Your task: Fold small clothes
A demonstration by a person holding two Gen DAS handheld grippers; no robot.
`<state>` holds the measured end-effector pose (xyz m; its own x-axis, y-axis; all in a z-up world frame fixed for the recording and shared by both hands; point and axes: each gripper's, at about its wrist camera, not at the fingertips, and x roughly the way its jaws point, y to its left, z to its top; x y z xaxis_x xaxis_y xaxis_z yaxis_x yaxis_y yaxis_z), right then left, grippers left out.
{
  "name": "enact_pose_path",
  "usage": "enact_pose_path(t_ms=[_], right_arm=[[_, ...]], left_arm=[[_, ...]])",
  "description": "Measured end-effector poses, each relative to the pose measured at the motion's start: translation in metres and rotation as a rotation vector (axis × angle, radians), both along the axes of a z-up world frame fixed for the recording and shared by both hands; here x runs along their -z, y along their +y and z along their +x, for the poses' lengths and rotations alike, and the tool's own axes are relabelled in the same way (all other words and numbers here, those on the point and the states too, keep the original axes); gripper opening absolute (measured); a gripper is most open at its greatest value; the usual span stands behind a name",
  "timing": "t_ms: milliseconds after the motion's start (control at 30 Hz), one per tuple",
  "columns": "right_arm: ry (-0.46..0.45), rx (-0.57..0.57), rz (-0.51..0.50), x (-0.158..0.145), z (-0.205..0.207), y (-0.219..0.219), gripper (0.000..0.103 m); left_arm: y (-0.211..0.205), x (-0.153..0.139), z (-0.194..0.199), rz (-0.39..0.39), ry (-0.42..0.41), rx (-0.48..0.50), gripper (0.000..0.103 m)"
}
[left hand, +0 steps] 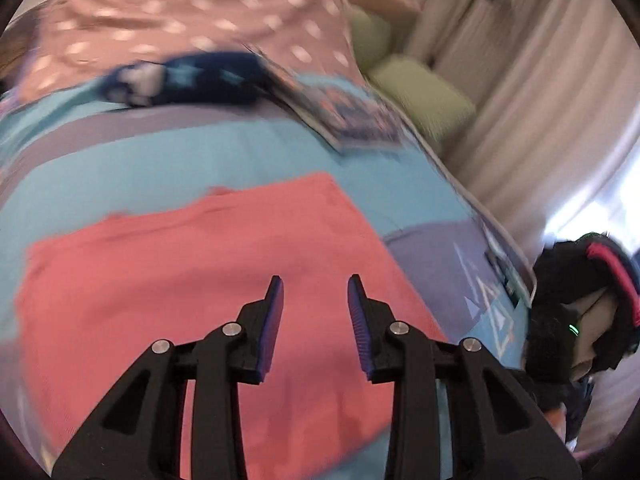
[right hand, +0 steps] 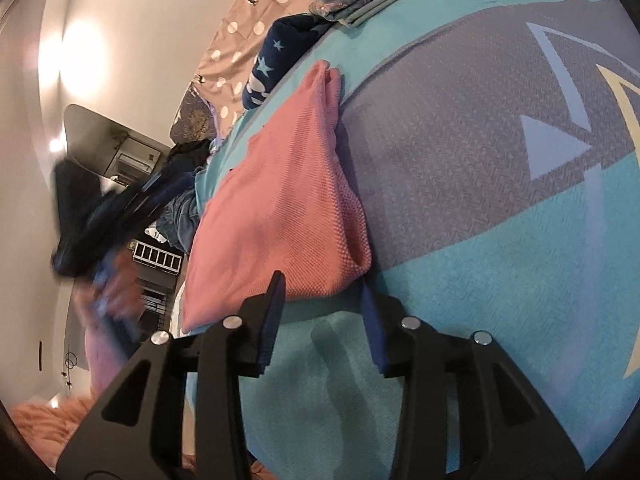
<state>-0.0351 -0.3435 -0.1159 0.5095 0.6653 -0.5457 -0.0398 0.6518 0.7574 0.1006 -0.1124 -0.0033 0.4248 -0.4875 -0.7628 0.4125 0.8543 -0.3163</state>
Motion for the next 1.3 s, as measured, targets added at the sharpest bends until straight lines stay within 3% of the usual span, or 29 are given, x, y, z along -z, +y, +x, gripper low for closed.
enact_pose_path(t_ms=[133,300,333,400,467,533,600,733,833,933,1000,1100,1200,1300], right_arm=[[-0.03,-0.048,-0.043,-0.002,0.002,0.003,0.038],[-0.043,-0.098,-0.032,-0.001,0.009,-0.001,0.038],[-0.038,-0.101,-0.008,0.001,0.013,-0.003,0.038],[-0.027,-0.1,0.023,0.004,0.02,-0.006,0.037],[-0.014,-0.08,0.033,0.005,0.029,-0.008,0.032],[0.025,-0.058,0.004,0.011,0.034,-0.008,0.005],[0.044,-0.044,0.036,0.014,0.028,-0.009,0.004],[0.057,-0.014,-0.01,0.014,0.003,-0.008,0.003],[0.071,-0.012,0.032,0.019,0.002,-0.011,0.003],[0.066,-0.022,-0.008,0.014,0.004,-0.005,0.003],[0.056,-0.019,-0.047,0.009,-0.001,-0.003,0.004],[0.028,-0.01,-0.081,0.0,-0.012,-0.007,0.014],[-0.024,0.038,-0.143,-0.016,-0.029,-0.016,0.026],[-0.093,0.061,-0.213,-0.035,-0.039,-0.016,0.027]], left_arm=[[-0.069,0.036,0.045,0.08,0.114,0.067,0.034],[-0.132,0.059,0.085,0.302,0.143,0.084,0.036],[-0.136,0.061,0.089,0.34,0.158,0.082,0.035],[-0.151,0.063,0.094,0.422,0.148,0.098,0.021],[-0.162,0.065,0.098,0.473,0.139,0.108,0.012],[-0.168,0.066,0.101,0.498,0.147,0.092,0.009],[-0.171,0.067,0.104,0.506,0.146,0.076,0.007],[-0.174,0.076,0.122,0.467,0.166,0.035,0.006],[-0.177,0.078,0.114,0.504,0.125,0.053,0.005],[-0.174,0.074,0.109,0.506,0.1,0.065,0.006],[-0.17,0.067,0.101,0.493,0.069,0.087,0.015],[-0.162,0.047,0.093,0.423,-0.007,0.123,0.031],[-0.134,0.012,0.072,0.344,-0.121,0.121,0.046],[-0.086,-0.018,0.045,0.312,-0.219,0.082,0.053]])
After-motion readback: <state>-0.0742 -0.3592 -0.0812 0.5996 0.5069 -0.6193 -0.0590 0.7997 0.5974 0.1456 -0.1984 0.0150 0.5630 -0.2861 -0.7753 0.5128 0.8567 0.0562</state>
